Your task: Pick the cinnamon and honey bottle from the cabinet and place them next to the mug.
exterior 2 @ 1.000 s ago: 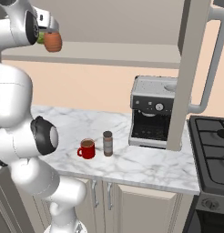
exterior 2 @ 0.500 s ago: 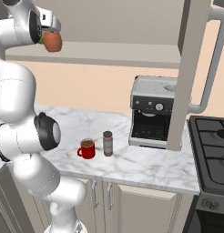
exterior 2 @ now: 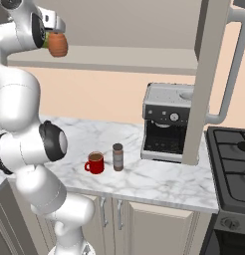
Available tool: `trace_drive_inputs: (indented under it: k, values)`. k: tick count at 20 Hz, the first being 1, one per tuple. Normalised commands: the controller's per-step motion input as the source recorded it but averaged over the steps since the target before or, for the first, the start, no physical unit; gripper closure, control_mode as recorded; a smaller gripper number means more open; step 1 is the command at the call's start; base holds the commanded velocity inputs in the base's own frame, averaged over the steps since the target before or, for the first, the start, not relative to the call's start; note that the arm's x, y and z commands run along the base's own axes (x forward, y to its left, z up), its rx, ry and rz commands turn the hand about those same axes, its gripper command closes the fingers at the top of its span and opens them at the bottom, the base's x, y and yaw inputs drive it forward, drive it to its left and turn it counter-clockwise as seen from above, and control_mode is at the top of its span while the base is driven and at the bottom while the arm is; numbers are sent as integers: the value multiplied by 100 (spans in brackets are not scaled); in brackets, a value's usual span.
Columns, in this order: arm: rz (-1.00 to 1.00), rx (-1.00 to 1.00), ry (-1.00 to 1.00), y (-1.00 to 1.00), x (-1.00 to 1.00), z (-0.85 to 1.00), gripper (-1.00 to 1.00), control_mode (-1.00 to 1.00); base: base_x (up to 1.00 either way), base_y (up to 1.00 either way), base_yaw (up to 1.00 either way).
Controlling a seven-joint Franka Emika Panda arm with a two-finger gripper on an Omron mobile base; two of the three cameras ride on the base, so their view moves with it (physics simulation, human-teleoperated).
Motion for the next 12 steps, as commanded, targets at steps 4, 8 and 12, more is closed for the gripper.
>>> trace_drive_inputs:
  k: [4, 8, 12]
  values:
    - [0, 0, -1, 0, 20, 0, -100, -100, 0, 0, 0]
    - [-1, 0, 0, 0, 20, 0, -100, -100, 0, 0, 0]
    - [-1, 0, 0, 0, 22, 0, -100, -100, 0, 0, 0]
